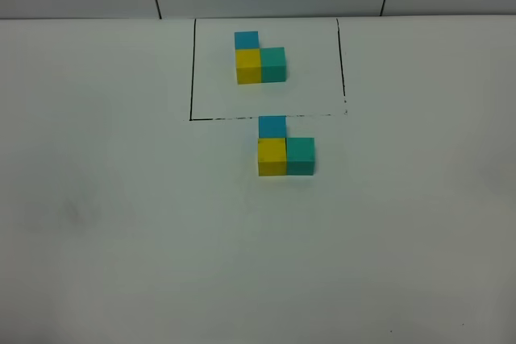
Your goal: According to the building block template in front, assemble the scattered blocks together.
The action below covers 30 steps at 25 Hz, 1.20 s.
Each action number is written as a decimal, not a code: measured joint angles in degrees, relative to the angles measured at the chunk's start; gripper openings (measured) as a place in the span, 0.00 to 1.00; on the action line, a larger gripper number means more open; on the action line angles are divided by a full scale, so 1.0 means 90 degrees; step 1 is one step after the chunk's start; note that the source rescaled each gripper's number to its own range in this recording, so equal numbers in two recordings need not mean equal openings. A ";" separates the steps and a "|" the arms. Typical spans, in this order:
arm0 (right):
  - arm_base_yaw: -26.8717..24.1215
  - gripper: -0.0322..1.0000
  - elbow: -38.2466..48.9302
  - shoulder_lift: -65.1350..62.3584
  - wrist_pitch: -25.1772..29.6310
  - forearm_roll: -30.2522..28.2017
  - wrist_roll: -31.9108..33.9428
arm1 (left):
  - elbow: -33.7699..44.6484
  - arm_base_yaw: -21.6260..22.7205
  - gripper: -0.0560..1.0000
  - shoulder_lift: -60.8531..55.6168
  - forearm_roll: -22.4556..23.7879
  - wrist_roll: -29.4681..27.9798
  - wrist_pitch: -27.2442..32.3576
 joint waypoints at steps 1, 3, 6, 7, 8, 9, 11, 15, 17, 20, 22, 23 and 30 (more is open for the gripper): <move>0.0000 0.87 0.0000 0.0000 0.0000 0.0000 0.0000 | 0.0000 0.0000 0.60 0.0000 0.0000 0.0000 0.0000; 0.0000 0.87 0.0000 0.0000 0.0000 0.0000 0.0011 | 0.0000 0.0000 0.60 0.0000 0.0000 0.0000 0.0000; 0.0000 0.87 0.0000 0.0000 0.0000 -0.0174 0.0303 | 0.0000 0.0000 0.60 0.0000 0.0000 0.0000 0.0000; 0.0000 0.87 0.0000 0.0000 0.0000 -0.0251 0.0400 | 0.0000 0.0000 0.60 0.0000 0.0000 0.0000 0.0000; 0.0000 0.87 0.0000 0.0000 0.0000 -0.0316 0.0491 | 0.0000 0.0000 0.60 0.0000 0.0000 0.0000 0.0000; 0.0000 0.87 0.0000 0.0000 0.0000 -0.0336 0.0534 | 0.0000 0.0000 0.60 0.0000 0.0000 0.0000 0.0000; 0.0000 0.87 0.0000 0.0000 0.0000 -0.0343 0.0548 | 0.0000 0.0000 0.60 0.0000 0.0000 0.0000 0.0000; 0.0000 0.87 0.0000 0.0000 0.0000 -0.0373 0.0556 | 0.0000 0.0000 0.60 0.0000 0.0000 0.0000 0.0000; 0.0000 0.87 0.0000 0.0000 0.0000 -0.0373 0.0556 | 0.0000 0.0000 0.60 0.0000 0.0000 0.0000 0.0000; 0.0000 0.87 0.0000 0.0000 0.0000 -0.0373 0.0556 | 0.0000 0.0000 0.60 0.0000 0.0000 0.0000 0.0000; 0.0000 0.86 0.0000 0.0000 0.0000 -0.0373 0.0556 | 0.0000 0.0000 0.60 0.0000 0.0000 0.0000 0.0000; 0.0000 0.86 0.0000 0.0000 0.0000 -0.0373 0.0556 | 0.0000 0.0000 0.60 0.0000 0.0000 0.0000 0.0000; 0.0000 0.85 0.0000 0.0000 0.0000 -0.0373 0.0556 | 0.0000 0.0000 0.60 0.0000 0.0000 0.0000 0.0000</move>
